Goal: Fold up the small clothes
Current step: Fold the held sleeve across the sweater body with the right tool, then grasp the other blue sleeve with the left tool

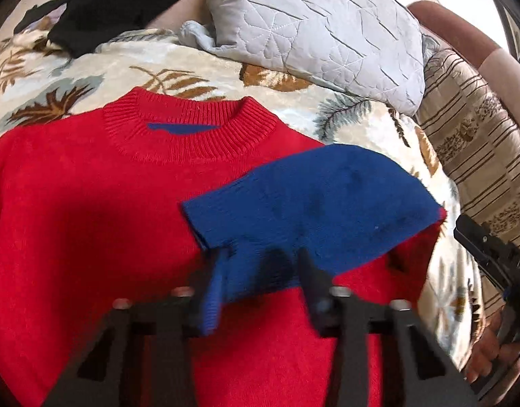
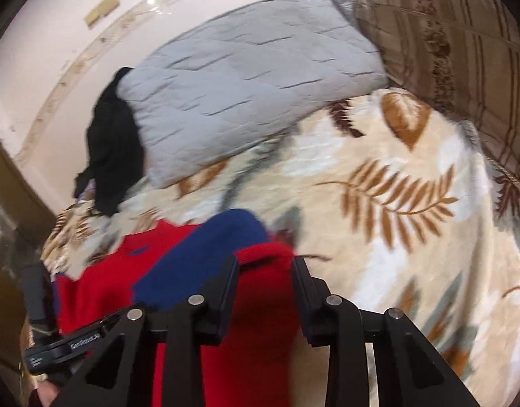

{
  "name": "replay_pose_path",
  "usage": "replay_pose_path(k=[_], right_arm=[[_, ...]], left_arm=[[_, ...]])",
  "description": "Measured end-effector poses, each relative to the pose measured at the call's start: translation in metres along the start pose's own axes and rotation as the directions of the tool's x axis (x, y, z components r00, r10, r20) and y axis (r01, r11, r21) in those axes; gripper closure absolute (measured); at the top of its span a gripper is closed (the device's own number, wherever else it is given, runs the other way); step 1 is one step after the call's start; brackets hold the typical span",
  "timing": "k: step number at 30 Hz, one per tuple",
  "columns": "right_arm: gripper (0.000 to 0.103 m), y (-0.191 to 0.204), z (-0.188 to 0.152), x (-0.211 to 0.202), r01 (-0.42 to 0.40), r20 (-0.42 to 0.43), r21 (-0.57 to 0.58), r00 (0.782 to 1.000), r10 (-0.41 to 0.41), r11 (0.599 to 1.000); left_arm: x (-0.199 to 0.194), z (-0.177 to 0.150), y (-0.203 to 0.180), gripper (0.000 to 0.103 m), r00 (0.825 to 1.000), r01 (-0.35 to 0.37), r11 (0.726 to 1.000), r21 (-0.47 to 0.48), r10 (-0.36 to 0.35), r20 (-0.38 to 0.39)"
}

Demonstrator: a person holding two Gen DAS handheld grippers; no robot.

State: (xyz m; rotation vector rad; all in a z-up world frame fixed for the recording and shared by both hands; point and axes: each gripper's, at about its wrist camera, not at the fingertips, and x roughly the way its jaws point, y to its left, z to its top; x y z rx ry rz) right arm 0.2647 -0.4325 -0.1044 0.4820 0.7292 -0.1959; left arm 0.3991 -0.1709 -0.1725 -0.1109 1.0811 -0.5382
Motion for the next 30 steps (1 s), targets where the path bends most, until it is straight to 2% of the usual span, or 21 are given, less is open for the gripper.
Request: replay_pose_path(k=[2,3,5,8,10,16,19,21,23,25,27,28,30], right_arm=[[0.068,-0.013,0.002,0.012,-0.024,-0.026,0.050,0.999,0.025,0.998],[0.068,-0.019,0.004,0.016,-0.030,-0.034,0.077,0.999,0.033,0.997],[0.068,-0.024,0.007,0.027,-0.047,-0.041,0.116,0.998,0.052,0.992],[0.068,-0.017,0.009,0.035,-0.063,-0.038,0.122,0.997,0.068,0.991],[0.065,-0.009,0.010,0.040,-0.080,-0.042,0.110,0.996,0.085,0.991],[0.064,-0.010,0.011,0.033,-0.100,-0.023,0.128,0.994,0.103,0.987],[0.033,-0.016,0.013,0.032,-0.075,-0.015,0.165,0.997,0.078,0.983],[0.032,-0.018,0.012,0.032,-0.092,-0.004,0.202,0.995,0.095,0.975],[0.032,-0.009,0.012,0.032,-0.117,0.000,0.175,0.993,0.119,0.978],[0.037,0.006,0.010,0.035,-0.162,-0.017,0.133,0.986,0.165,0.978],[0.058,0.023,0.004,0.042,-0.205,-0.056,0.102,0.976,0.211,0.974],[0.071,0.033,0.001,0.046,-0.203,-0.085,0.075,0.974,0.209,0.976],[0.071,0.057,-0.010,0.056,-0.161,-0.158,-0.004,0.975,0.158,0.987]], left_arm=[[0.000,0.002,0.010,0.095,1.000,0.024,0.999,-0.026,-0.024,0.005],[0.000,0.004,0.017,0.097,0.998,0.062,0.996,-0.057,-0.061,0.008],[-0.007,0.004,0.028,0.099,0.995,0.095,0.992,-0.087,-0.093,0.029],[-0.026,0.007,0.032,0.099,0.989,0.118,0.990,-0.082,-0.110,0.095],[-0.038,0.011,0.032,0.100,0.987,0.117,0.991,-0.071,-0.108,0.116],[-0.076,0.021,0.044,0.100,0.981,0.092,0.994,-0.066,-0.079,0.180],[-0.094,0.020,0.061,0.100,0.979,0.073,0.994,-0.084,-0.055,0.195],[-0.104,0.020,0.071,0.100,0.978,0.023,0.996,-0.081,-0.006,0.210],[-0.116,0.019,0.084,0.100,0.973,-0.014,0.996,-0.088,0.034,0.230],[-0.123,0.017,0.102,0.100,0.972,-0.044,0.993,-0.112,0.068,0.224],[-0.122,0.015,0.117,0.100,0.976,-0.072,0.990,-0.125,0.096,0.195],[-0.119,0.013,0.121,0.100,0.978,-0.083,0.988,-0.128,0.106,0.182],[-0.107,0.010,0.122,0.099,0.979,-0.134,0.986,-0.098,0.147,0.140]])
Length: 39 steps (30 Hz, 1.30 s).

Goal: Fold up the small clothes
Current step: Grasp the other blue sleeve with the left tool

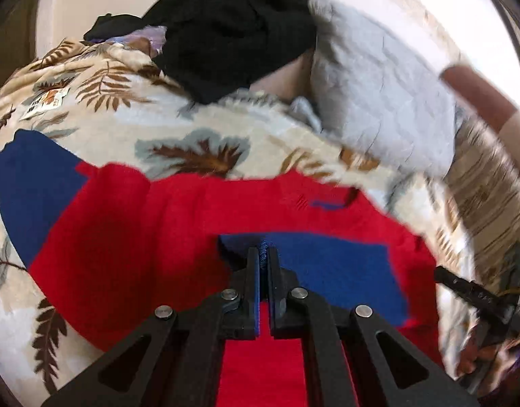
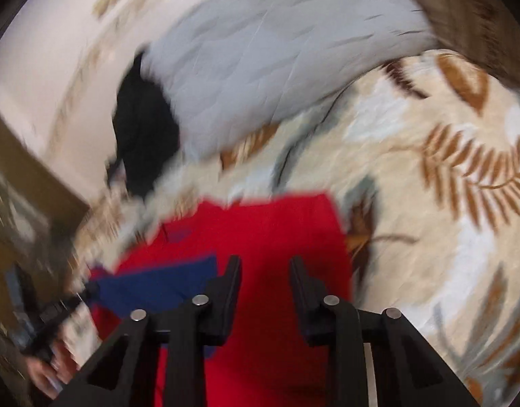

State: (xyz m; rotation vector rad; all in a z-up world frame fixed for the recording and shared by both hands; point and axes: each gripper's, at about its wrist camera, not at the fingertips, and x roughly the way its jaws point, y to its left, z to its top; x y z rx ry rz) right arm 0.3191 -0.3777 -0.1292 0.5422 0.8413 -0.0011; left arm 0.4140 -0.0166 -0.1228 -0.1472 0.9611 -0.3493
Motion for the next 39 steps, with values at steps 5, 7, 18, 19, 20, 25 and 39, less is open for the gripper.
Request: replay_pose_path(k=[5,7,18,19,20,25,39], right_arm=[[0.071,0.043,-0.027,0.027,0.120,-0.110,-0.170,0.984,-0.139,0.978],[0.071,0.044,-0.036,0.038,0.121,-0.179,-0.176,0.972,-0.153,0.977],[0.070,0.084,-0.036,-0.059,-0.016,0.260,-0.210,0.963,0.072,0.978],[0.063,0.091,-0.040,-0.075,-0.010,0.341,-0.234,0.935,0.092,0.972],[0.027,0.095,-0.043,-0.086,-0.013,0.393,-0.248,0.913,0.112,0.969],[0.000,0.105,-0.049,-0.108,-0.038,0.486,-0.260,0.858,0.165,0.965],[0.000,0.119,-0.055,-0.115,-0.051,0.495,-0.266,0.850,0.182,0.963]], left_arm=[[0.009,-0.008,0.001,0.095,0.993,-0.102,0.994,0.047,0.104,-0.051],[0.000,-0.006,0.011,0.095,0.993,-0.104,0.994,0.022,0.105,-0.046],[-0.092,-0.006,0.120,0.052,0.954,-0.262,0.941,-0.212,0.285,0.088],[-0.101,-0.004,0.131,0.050,0.945,-0.279,0.931,-0.235,0.309,0.103],[-0.112,-0.004,0.145,0.043,0.929,-0.311,0.914,-0.261,0.350,0.118],[-0.129,-0.007,0.203,0.035,0.910,-0.332,0.859,-0.390,0.401,0.109],[-0.082,0.015,0.259,0.035,0.960,-0.144,0.802,-0.580,0.256,0.116]])
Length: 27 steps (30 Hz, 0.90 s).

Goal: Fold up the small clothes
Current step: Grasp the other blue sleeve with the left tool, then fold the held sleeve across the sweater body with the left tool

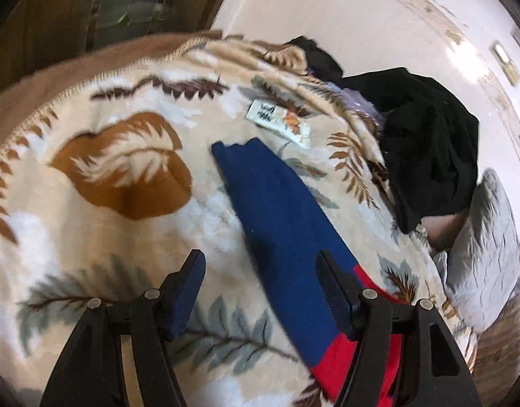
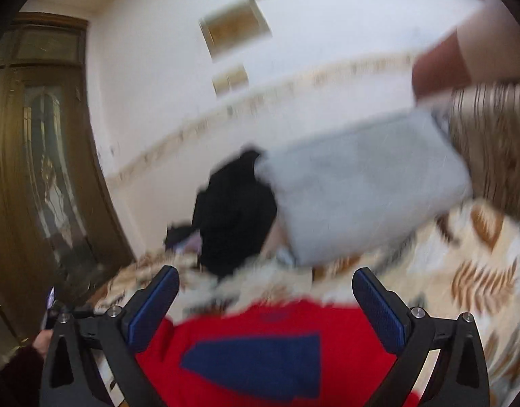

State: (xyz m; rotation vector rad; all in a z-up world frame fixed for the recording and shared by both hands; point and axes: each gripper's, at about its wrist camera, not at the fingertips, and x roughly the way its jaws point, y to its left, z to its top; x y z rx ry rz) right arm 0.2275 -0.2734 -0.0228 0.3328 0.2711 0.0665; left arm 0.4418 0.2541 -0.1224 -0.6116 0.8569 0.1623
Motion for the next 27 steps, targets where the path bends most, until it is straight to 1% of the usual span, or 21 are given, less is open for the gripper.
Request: replay_pose_path(k=[2,3,4,5,6,7,8,9,10,12,14,17,18,19,20,23,25,27], right_arm=[[0.000,-0.003,-0.006,0.018,-0.019,-0.097,0.015,0.995,0.020,1.000],[0.000,-0.006,-0.009,0.023,-0.020,-0.120,0.034,0.992,0.024,0.999],[0.005,-0.008,-0.012,0.029,-0.017,-0.145,0.051,0.989,0.024,0.999],[0.012,-0.011,-0.016,0.038,-0.014,-0.183,0.061,0.983,0.025,0.998],[0.017,-0.014,-0.018,0.046,-0.014,-0.212,0.065,0.977,0.028,0.998],[0.028,-0.015,-0.023,0.055,-0.002,-0.248,0.062,0.969,0.018,0.998],[0.041,-0.017,-0.027,0.063,0.014,-0.283,0.054,0.959,0.002,0.998],[0.050,-0.020,-0.033,0.073,0.013,-0.323,0.054,0.946,0.005,0.998],[0.062,-0.023,-0.039,0.081,0.009,-0.361,0.067,0.932,0.015,0.998],[0.062,-0.029,-0.052,0.089,0.041,-0.410,0.074,0.912,-0.007,0.996],[0.062,-0.031,-0.057,0.092,0.068,-0.418,0.047,0.908,-0.042,0.997],[0.062,-0.028,-0.059,0.094,0.094,-0.420,-0.002,0.904,-0.086,0.996],[0.062,-0.026,-0.060,0.094,0.106,-0.423,-0.021,0.900,-0.105,0.994],[0.062,-0.024,-0.060,0.093,0.119,-0.426,-0.043,0.896,-0.126,0.992],[0.062,-0.020,-0.061,0.093,0.129,-0.428,-0.071,0.892,-0.147,0.989],[0.062,-0.011,-0.062,0.090,0.129,-0.442,-0.116,0.881,-0.168,0.985],[0.062,-0.006,-0.065,0.089,0.111,-0.453,-0.122,0.878,-0.155,0.986],[0.062,-0.003,-0.066,0.087,0.099,-0.458,-0.120,0.877,-0.144,0.988]], left_arm=[[0.012,0.003,0.003,0.036,1.000,0.011,0.999,-0.031,-0.011,-0.017],[0.016,0.003,0.003,0.038,1.000,0.017,0.999,-0.034,-0.018,-0.024],[0.020,0.003,0.002,0.043,0.999,0.025,0.999,-0.035,-0.026,-0.033],[0.025,0.003,0.001,0.056,0.998,0.031,0.999,-0.035,-0.033,-0.045],[0.029,0.002,-0.001,0.066,0.997,0.041,0.999,-0.035,-0.043,-0.057],[0.033,0.002,-0.002,0.068,0.997,0.048,0.998,-0.034,-0.050,-0.063],[0.036,0.001,-0.004,0.069,0.996,0.054,0.998,-0.033,-0.056,-0.068],[0.039,0.000,-0.006,0.069,0.996,0.053,0.998,-0.031,-0.056,-0.072],[0.041,0.000,-0.006,0.069,0.996,0.050,0.998,-0.034,-0.052,-0.074],[0.045,0.001,-0.005,0.068,0.996,0.048,0.997,-0.059,-0.052,-0.074],[0.047,0.002,-0.003,0.068,0.996,0.052,0.995,-0.086,-0.058,-0.069],[0.047,0.002,-0.006,0.069,0.998,0.038,0.996,-0.083,-0.042,-0.051],[0.047,0.001,-0.008,0.073,0.999,0.024,0.997,-0.070,-0.027,-0.043],[0.047,0.000,-0.011,0.080,0.999,0.003,0.999,-0.049,-0.004,-0.035],[0.048,-0.001,-0.014,0.091,0.999,-0.008,1.000,-0.028,0.007,-0.036],[0.042,-0.003,-0.022,0.092,1.000,-0.014,1.000,0.017,0.014,-0.004],[0.035,-0.004,-0.030,0.092,1.000,-0.017,0.998,0.053,0.016,0.017],[0.022,-0.004,-0.044,0.093,0.999,-0.004,0.995,0.102,-0.001,0.048]])
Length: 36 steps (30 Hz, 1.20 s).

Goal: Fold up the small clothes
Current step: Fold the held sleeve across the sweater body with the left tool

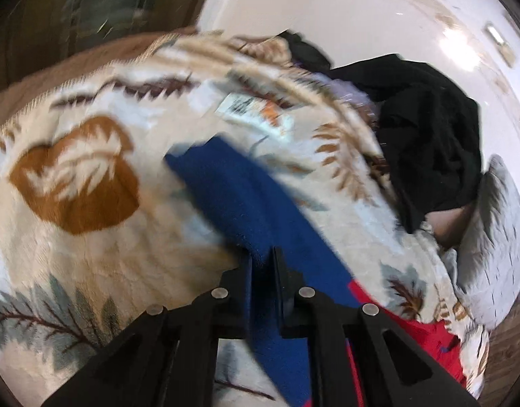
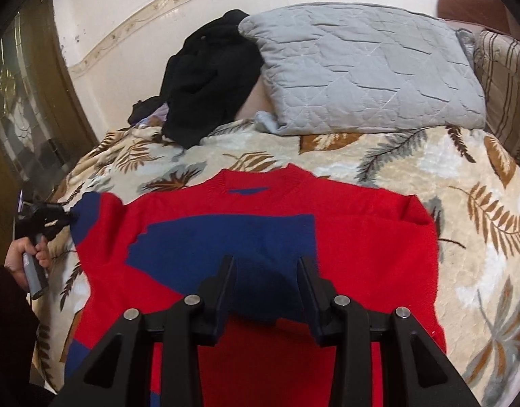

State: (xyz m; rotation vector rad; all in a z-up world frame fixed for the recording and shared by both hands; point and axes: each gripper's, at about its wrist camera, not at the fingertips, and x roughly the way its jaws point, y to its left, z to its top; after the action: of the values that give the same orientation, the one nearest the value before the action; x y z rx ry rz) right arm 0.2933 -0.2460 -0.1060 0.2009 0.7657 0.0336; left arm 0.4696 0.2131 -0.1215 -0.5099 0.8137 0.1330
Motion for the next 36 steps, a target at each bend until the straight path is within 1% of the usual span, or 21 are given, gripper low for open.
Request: replay_pose_path(k=[4,7,10,13,14,16,17,18,19,21,22,24,25,26,27,29,31,32,33,34,36], right_arm=[[0.062,-0.001,0.000,-0.005,0.000,0.012,0.003,1.000,0.000,1.000],[0.062,-0.011,0.004,-0.011,0.001,0.021,0.048,1.000,-0.002,0.999],[0.062,-0.025,0.006,-0.015,0.027,0.019,0.096,0.999,-0.029,0.995],[0.062,-0.041,0.007,-0.019,0.059,0.015,0.130,0.998,-0.061,0.990],[0.062,-0.047,0.008,-0.021,0.070,0.016,0.141,0.997,-0.073,0.987],[0.062,-0.059,0.008,-0.024,0.081,0.016,0.164,0.996,-0.084,0.983],[0.062,-0.065,0.009,-0.025,0.083,0.015,0.178,0.996,-0.087,0.981],[0.062,-0.070,0.009,-0.026,0.088,0.016,0.188,0.996,-0.093,0.978],[0.062,-0.077,0.009,-0.027,0.099,0.016,0.201,0.994,-0.104,0.975],[0.062,-0.087,0.010,-0.026,0.092,0.004,0.229,0.995,-0.096,0.969],[0.062,-0.091,0.010,-0.026,0.077,-0.002,0.243,0.997,-0.079,0.967],[0.059,-0.096,0.012,-0.025,0.044,-0.009,0.267,0.999,-0.043,0.963],[0.052,-0.097,0.012,-0.025,0.028,-0.011,0.272,1.000,-0.026,0.962],[0.044,-0.097,0.013,-0.025,0.005,-0.012,0.279,1.000,-0.002,0.960],[0.042,-0.096,0.012,-0.024,-0.024,-0.012,0.289,1.000,0.029,0.957],[0.041,-0.090,0.012,-0.020,-0.082,-0.026,0.302,0.995,0.094,0.950],[0.041,-0.083,0.014,-0.013,-0.116,-0.048,0.297,0.990,0.136,0.948],[0.041,-0.075,0.018,-0.007,-0.133,-0.068,0.280,0.985,0.158,0.951],[0.041,-0.070,0.020,-0.003,-0.138,-0.084,0.268,0.983,0.166,0.953],[0.041,-0.062,0.023,0.001,-0.132,-0.102,0.246,0.982,0.161,0.960],[0.041,-0.047,0.030,0.008,-0.105,-0.123,0.204,0.984,0.132,0.973]], left_arm=[[-0.031,-0.004,-0.042,0.093,0.998,0.045,0.988,0.151,-0.052,0.047],[-0.052,-0.020,-0.086,0.093,0.992,0.094,0.954,0.284,-0.113,0.050],[-0.066,-0.048,-0.136,0.093,0.985,0.147,0.894,0.423,-0.169,0.017],[-0.071,-0.096,-0.186,0.093,0.974,0.216,0.811,0.544,-0.220,-0.059],[-0.070,-0.108,-0.197,0.093,0.969,0.237,0.791,0.564,-0.232,-0.083],[-0.067,-0.142,-0.225,0.093,0.952,0.303,0.734,0.607,-0.262,-0.159],[-0.066,-0.163,-0.241,0.092,0.937,0.349,0.693,0.631,-0.272,-0.219],[-0.064,-0.175,-0.250,0.089,0.927,0.374,0.669,0.642,-0.269,-0.260],[-0.063,-0.189,-0.259,0.089,0.918,0.395,0.646,0.653,-0.256,-0.301],[-0.068,-0.201,-0.267,0.089,0.907,0.419,0.625,0.659,-0.252,-0.338],[-0.075,-0.202,-0.267,0.087,0.904,0.427,0.621,0.658,-0.263,-0.338],[-0.089,-0.190,-0.257,0.078,0.904,0.427,0.630,0.649,-0.290,-0.314],[-0.097,-0.183,-0.251,0.075,0.908,0.419,0.642,0.642,-0.304,-0.289],[-0.107,-0.172,-0.239,0.071,0.920,0.390,0.665,0.636,-0.309,-0.241],[-0.114,-0.166,-0.231,0.067,0.933,0.355,0.687,0.634,-0.298,-0.200],[-0.119,-0.151,-0.207,0.065,0.959,0.277,0.733,0.622,-0.248,-0.134],[-0.111,-0.140,-0.193,0.065,0.977,0.212,0.768,0.605,-0.180,-0.114],[-0.104,-0.135,-0.182,0.065,0.990,0.141,0.791,0.595,-0.119,-0.076],[-0.098,-0.132,-0.175,0.065,0.995,0.099,0.799,0.593,-0.079,-0.059],[-0.090,-0.130,-0.168,0.065,0.997,0.076,0.805,0.589,-0.046,-0.066],[-0.069,-0.129,-0.151,0.065,0.992,0.070,0.828,0.557,-0.001,-0.123]])
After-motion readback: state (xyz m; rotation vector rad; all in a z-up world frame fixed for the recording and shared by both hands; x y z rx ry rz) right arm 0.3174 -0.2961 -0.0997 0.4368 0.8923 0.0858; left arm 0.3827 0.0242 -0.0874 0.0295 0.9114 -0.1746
